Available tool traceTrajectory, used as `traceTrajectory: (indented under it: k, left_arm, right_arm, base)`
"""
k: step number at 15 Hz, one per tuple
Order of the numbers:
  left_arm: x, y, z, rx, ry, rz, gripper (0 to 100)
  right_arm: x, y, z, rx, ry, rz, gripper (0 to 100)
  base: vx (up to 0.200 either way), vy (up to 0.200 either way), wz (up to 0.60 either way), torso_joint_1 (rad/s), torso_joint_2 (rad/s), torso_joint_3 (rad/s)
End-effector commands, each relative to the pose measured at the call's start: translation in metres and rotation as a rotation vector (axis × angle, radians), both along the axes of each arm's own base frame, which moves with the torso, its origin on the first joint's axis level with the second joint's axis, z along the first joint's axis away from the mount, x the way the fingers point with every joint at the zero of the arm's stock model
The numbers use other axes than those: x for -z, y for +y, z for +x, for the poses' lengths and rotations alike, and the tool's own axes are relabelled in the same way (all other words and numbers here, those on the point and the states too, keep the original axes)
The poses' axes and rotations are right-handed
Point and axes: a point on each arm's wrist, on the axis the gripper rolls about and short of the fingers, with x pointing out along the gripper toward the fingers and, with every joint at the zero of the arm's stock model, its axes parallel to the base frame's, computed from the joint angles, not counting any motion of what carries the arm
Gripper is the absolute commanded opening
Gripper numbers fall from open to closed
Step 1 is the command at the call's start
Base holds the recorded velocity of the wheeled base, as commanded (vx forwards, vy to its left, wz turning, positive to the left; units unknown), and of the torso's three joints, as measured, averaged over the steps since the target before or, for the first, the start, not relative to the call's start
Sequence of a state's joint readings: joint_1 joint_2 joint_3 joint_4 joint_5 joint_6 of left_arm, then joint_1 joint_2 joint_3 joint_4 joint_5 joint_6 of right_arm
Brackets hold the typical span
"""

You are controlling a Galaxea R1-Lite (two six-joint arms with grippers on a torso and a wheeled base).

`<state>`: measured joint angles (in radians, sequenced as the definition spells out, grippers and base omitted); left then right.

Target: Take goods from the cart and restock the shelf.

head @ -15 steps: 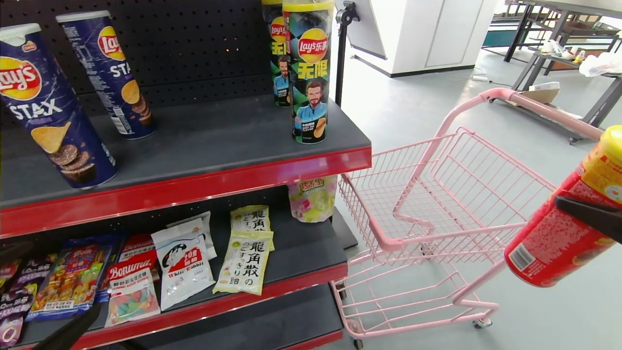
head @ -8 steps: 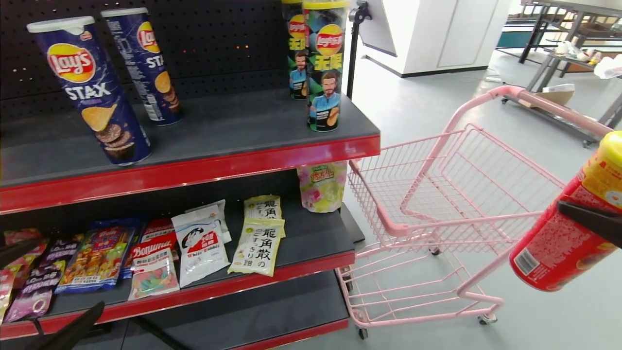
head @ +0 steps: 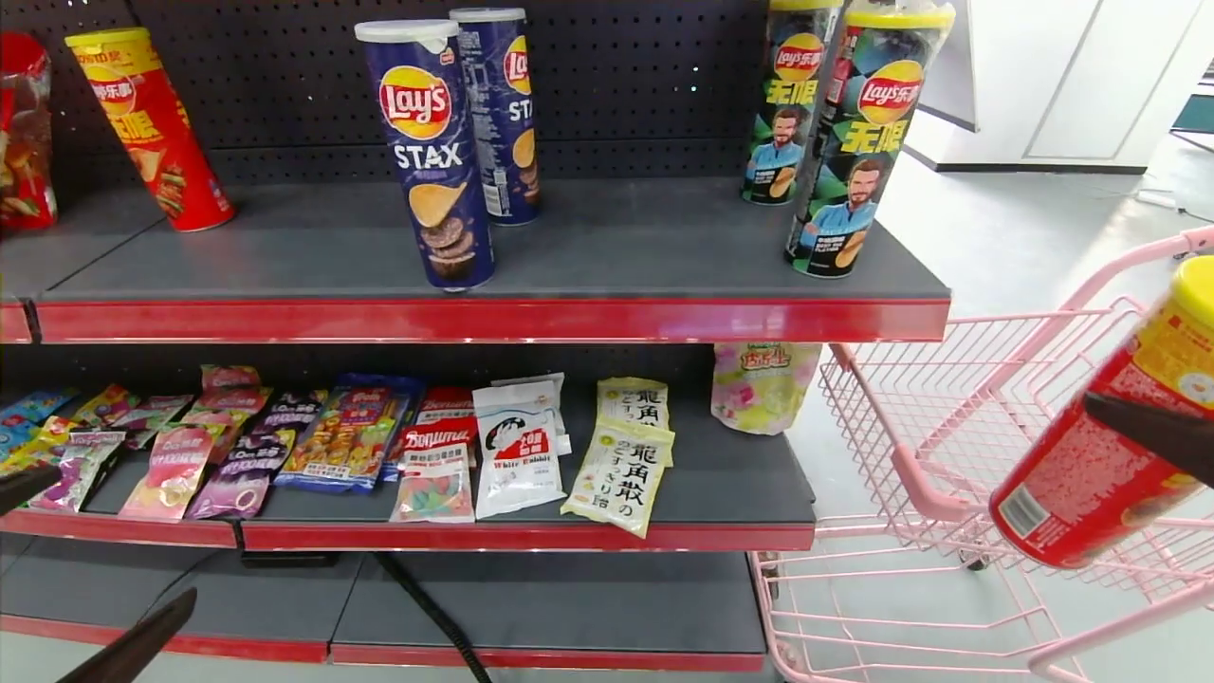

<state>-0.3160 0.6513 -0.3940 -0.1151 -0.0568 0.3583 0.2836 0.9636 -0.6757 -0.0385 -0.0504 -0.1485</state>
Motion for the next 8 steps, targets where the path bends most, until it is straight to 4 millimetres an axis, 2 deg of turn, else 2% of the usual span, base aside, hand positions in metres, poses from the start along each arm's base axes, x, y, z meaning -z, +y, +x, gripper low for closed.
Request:
traceTrajectory:
  k: [1,8]
  left_arm:
    - [-0.0005,-0.0001,0.0004,0.000,-0.001,-0.001,100]
    - [-0.0080,0.0001,0.0003,-0.008,-0.024,-0.008,100]
  right_arm:
    - [0.0003,0.0003,0.0010,0.000,0.004,-0.001,0]
    - [0.0003,0.0007,0.0021,-0.003,0.005,-0.003,0]
  base:
    - [0.000,0.000,0.00,0.139,-0.40,-0.256]
    - [0.000,0.000,0.00,0.208,-0.55,-0.332]
